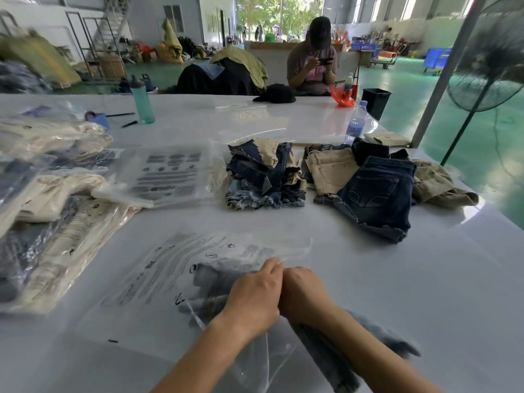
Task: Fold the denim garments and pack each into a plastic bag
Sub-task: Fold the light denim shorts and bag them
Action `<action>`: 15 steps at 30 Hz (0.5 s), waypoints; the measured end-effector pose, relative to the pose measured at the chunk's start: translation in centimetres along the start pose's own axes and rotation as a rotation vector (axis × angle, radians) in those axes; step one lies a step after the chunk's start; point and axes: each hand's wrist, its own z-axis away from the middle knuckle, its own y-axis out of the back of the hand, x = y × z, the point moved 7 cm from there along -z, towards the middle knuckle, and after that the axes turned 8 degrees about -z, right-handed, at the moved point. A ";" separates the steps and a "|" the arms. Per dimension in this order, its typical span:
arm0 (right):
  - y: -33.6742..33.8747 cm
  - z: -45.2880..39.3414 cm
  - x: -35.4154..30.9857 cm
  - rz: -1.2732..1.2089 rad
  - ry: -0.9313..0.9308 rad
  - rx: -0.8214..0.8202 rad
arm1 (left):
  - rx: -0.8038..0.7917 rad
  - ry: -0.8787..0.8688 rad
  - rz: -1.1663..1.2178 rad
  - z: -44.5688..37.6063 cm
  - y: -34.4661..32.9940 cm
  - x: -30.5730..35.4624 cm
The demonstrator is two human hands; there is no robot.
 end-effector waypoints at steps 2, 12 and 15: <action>-1.4 -0.9 -0.2 -0.225 -0.060 -0.173 | -0.024 0.036 0.027 -0.1 -0.2 -0.8; -1.3 8.4 14.1 -0.349 -0.654 0.037 | -0.196 -0.001 -0.014 1.9 -4.7 -1.4; -1.8 9.0 14.7 -0.667 -0.763 0.201 | -0.230 -0.014 -0.046 2.2 -5.5 -0.6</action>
